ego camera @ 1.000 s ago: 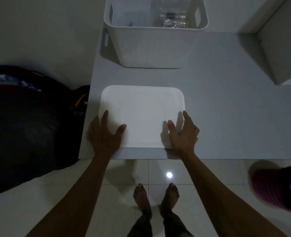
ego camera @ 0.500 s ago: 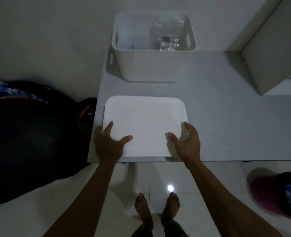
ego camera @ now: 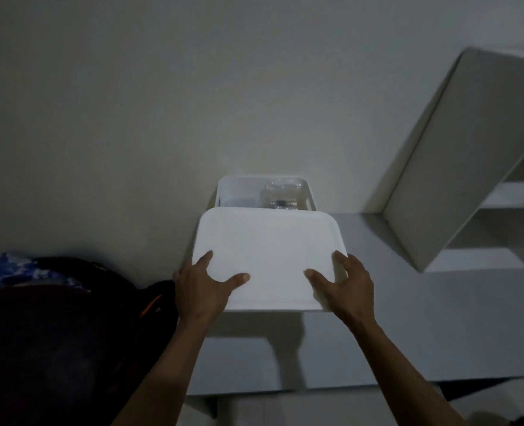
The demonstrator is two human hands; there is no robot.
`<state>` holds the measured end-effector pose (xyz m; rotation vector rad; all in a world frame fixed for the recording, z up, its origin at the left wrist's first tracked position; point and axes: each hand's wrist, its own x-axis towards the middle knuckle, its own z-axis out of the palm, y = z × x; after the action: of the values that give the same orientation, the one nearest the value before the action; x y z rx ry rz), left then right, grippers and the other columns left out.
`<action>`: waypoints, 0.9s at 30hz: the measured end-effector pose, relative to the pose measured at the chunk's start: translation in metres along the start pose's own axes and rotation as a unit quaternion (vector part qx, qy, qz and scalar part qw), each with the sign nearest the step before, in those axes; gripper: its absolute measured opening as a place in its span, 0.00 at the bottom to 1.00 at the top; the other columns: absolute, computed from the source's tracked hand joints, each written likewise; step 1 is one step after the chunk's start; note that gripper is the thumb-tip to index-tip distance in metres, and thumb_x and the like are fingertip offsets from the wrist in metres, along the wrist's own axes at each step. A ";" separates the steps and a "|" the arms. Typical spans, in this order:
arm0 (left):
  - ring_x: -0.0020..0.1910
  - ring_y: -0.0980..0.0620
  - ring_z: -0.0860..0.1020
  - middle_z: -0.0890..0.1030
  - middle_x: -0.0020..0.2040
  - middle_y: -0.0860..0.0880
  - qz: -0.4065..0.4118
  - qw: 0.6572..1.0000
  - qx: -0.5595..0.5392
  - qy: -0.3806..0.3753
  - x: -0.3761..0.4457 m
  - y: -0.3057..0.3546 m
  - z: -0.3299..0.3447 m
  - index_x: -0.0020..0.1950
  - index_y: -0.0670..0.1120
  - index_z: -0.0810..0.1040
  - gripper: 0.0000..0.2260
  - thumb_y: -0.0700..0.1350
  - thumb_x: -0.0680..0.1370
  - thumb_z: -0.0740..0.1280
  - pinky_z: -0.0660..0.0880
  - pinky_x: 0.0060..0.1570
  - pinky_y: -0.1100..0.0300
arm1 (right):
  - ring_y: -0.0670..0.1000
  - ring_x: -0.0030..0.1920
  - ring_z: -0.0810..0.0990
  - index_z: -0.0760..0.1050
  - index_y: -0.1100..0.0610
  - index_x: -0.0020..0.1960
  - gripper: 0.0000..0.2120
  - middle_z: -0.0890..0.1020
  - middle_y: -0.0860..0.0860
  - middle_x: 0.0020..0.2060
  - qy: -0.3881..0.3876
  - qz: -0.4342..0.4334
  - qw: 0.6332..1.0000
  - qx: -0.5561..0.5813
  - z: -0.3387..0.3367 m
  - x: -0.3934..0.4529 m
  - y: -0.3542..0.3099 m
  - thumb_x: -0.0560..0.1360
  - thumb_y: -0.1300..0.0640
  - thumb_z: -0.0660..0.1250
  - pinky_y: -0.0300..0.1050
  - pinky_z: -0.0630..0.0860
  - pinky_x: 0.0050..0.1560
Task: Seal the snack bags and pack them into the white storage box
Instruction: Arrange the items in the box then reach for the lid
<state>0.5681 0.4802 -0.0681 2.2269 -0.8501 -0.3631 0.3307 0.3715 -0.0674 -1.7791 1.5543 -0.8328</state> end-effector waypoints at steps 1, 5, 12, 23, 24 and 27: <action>0.69 0.40 0.65 0.69 0.71 0.43 0.009 1.000 0.003 0.004 0.005 0.006 0.000 0.72 0.52 0.71 0.46 0.69 0.58 0.75 0.68 0.66 0.47 | 0.56 0.72 0.66 0.70 0.56 0.73 0.40 0.69 0.53 0.73 0.005 -0.003 1.000 -0.006 -0.001 0.005 -0.004 0.67 0.39 0.76 0.52 0.65 0.70; 0.71 0.40 0.62 0.65 0.74 0.44 0.024 1.000 0.005 0.002 0.032 0.023 0.007 0.73 0.53 0.69 0.45 0.69 0.59 0.75 0.67 0.67 0.45 | 0.56 0.73 0.66 0.68 0.57 0.73 0.40 0.67 0.54 0.74 0.016 -0.010 1.000 -0.017 0.001 0.032 -0.017 0.68 0.41 0.76 0.51 0.64 0.70; 0.73 0.41 0.59 0.60 0.77 0.46 0.010 1.000 0.010 -0.022 0.104 0.038 0.036 0.75 0.55 0.65 0.48 0.71 0.59 0.74 0.65 0.69 0.42 | 0.57 0.72 0.67 0.67 0.57 0.74 0.40 0.67 0.55 0.74 0.010 -0.007 0.999 -0.034 0.026 0.107 -0.027 0.68 0.40 0.75 0.53 0.66 0.69; 0.75 0.41 0.57 0.58 0.77 0.45 -0.050 0.997 0.017 -0.055 0.214 0.053 0.085 0.77 0.54 0.63 0.49 0.68 0.60 0.76 0.63 0.70 0.42 | 0.55 0.73 0.66 0.68 0.57 0.74 0.40 0.68 0.53 0.74 -0.042 0.027 0.999 -0.017 0.084 0.233 -0.026 0.68 0.41 0.76 0.50 0.64 0.70; 0.75 0.40 0.57 0.58 0.77 0.45 -0.053 0.997 0.019 -0.058 0.221 0.053 0.089 0.77 0.53 0.63 0.49 0.68 0.60 0.76 0.62 0.70 0.42 | 0.55 0.73 0.66 0.68 0.57 0.74 0.40 0.67 0.53 0.74 -0.046 0.031 0.998 -0.013 0.089 0.240 -0.024 0.68 0.41 0.76 0.50 0.64 0.71; 0.76 0.41 0.55 0.56 0.78 0.45 -0.065 0.995 0.028 -0.069 0.239 0.052 0.102 0.77 0.53 0.62 0.50 0.68 0.60 0.76 0.61 0.71 0.42 | 0.54 0.74 0.66 0.68 0.56 0.74 0.41 0.67 0.53 0.74 -0.051 0.040 0.998 -0.017 0.101 0.259 -0.017 0.68 0.40 0.75 0.49 0.64 0.71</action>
<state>0.6724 0.2398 -0.1047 2.3371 -0.7978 -0.5679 0.4489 0.1217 -0.1005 -1.7424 1.5704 -0.6711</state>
